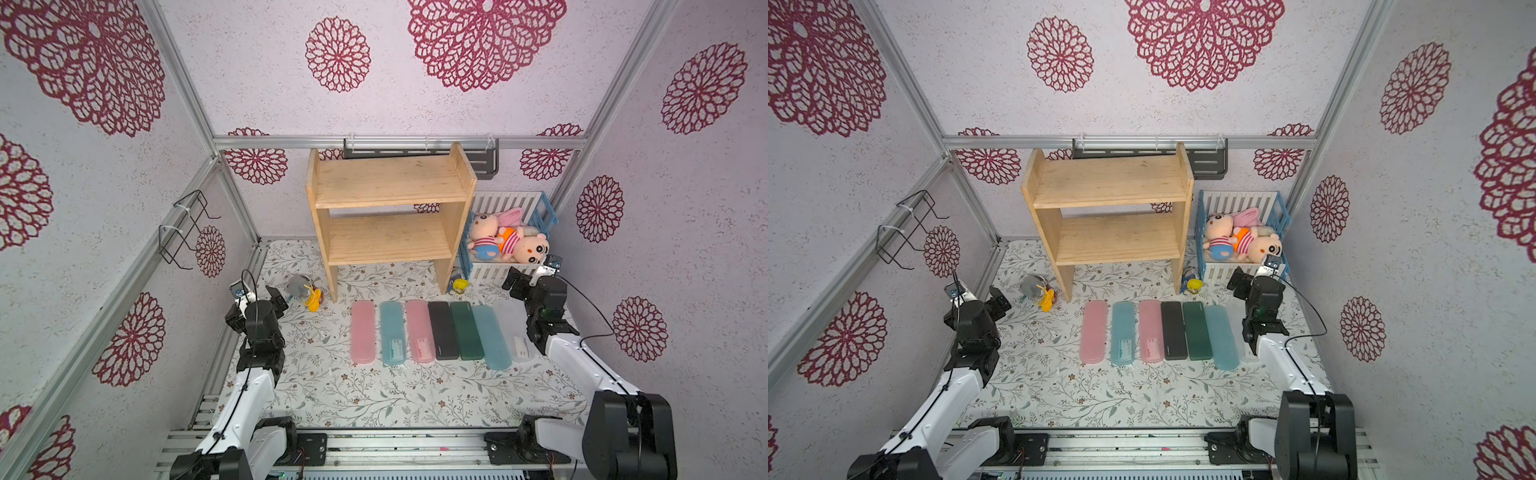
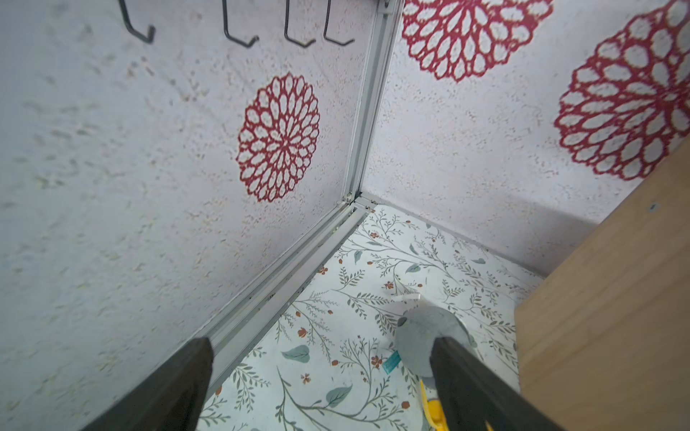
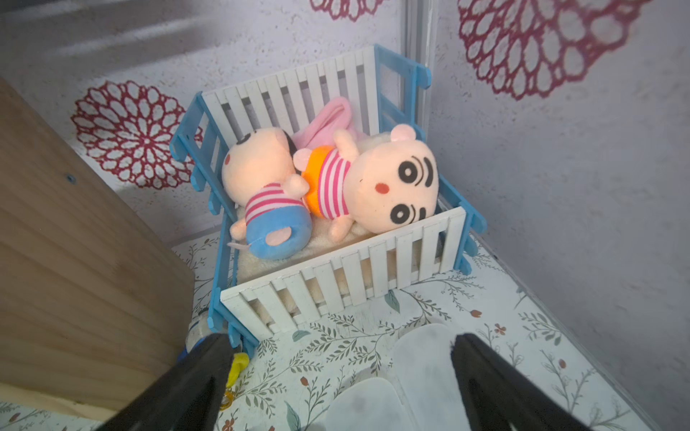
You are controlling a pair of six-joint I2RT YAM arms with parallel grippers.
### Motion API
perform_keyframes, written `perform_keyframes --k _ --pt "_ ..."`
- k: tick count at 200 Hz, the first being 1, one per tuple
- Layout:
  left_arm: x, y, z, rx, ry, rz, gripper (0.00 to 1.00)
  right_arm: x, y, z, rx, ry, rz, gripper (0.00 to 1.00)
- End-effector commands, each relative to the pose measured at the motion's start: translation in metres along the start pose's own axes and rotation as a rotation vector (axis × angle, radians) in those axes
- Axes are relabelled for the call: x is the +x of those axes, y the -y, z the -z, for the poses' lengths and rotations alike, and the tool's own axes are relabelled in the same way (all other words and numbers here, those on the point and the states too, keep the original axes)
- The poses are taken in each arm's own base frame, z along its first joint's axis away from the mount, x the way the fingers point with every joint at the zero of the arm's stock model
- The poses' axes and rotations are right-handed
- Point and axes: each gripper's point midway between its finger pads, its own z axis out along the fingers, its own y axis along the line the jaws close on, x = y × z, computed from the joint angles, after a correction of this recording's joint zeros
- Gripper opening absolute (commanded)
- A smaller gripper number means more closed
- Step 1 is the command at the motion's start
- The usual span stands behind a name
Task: Remove the pencil cases from the shelf
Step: Reset both arms
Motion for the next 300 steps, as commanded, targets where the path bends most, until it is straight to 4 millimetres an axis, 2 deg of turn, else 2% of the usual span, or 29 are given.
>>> perform_keyframes --k 1,28,42,57,80,89,92,102,110,123,144,172,196,212,218,240,300 --pt "0.003 0.008 -0.016 0.06 0.014 0.001 0.97 -0.002 -0.014 -0.01 -0.079 0.051 0.023 0.99" --pt "0.026 0.019 -0.032 0.11 -0.031 0.025 0.97 0.016 -0.02 -0.017 -0.12 0.04 0.049 0.99" --pt "0.021 0.02 -0.04 0.102 0.034 0.003 0.97 0.014 -0.024 -0.018 -0.15 0.083 0.072 0.99" --pt "0.034 0.016 -0.052 0.09 -0.065 0.008 0.97 0.006 -0.024 -0.02 -0.139 0.115 0.105 0.99" --pt "0.06 0.019 -0.048 0.154 -0.028 0.01 0.97 -0.005 -0.022 -0.019 -0.127 0.195 0.137 0.99" --pt "0.067 0.028 -0.046 0.22 0.004 0.002 0.97 -0.001 -0.023 -0.021 -0.134 0.191 0.147 0.99" --pt "0.061 0.032 -0.045 0.243 0.038 -0.002 0.97 0.0 -0.024 -0.021 -0.136 0.19 0.147 0.99" --pt "0.074 0.044 -0.047 0.303 0.01 -0.034 0.97 0.007 -0.029 -0.023 -0.171 0.175 0.151 0.99" --pt "0.073 0.05 -0.049 0.321 0.017 -0.059 0.97 0.013 -0.033 -0.025 -0.196 0.145 0.157 0.99" --pt "0.077 0.048 -0.047 0.315 -0.019 -0.057 0.97 0.023 -0.03 -0.024 -0.189 0.103 0.138 0.99" --pt "0.074 0.047 -0.046 0.313 0.014 -0.058 0.97 0.031 -0.028 -0.011 -0.198 0.112 0.14 0.99" --pt "0.079 0.054 -0.05 0.337 -0.037 -0.075 0.97 0.059 -0.027 0.0 -0.236 0.118 0.115 0.99" --pt "0.078 0.056 -0.05 0.342 -0.025 -0.088 0.97 0.053 -0.042 0.022 -0.265 0.241 0.183 0.99" --pt "0.079 0.058 -0.051 0.348 -0.04 -0.093 0.97 0.068 -0.047 0.032 -0.289 0.277 0.218 0.99" --pt "0.08 0.059 -0.052 0.352 -0.048 -0.095 0.97 0.064 -0.05 0.038 -0.303 0.32 0.224 0.99" --pt "0.082 0.069 -0.055 0.368 -0.079 -0.128 0.97 0.066 -0.047 0.033 -0.264 0.295 0.221 0.99" --pt "0.082 0.07 -0.054 0.365 -0.072 -0.135 0.97 0.066 -0.043 0.029 -0.238 0.28 0.208 0.99"
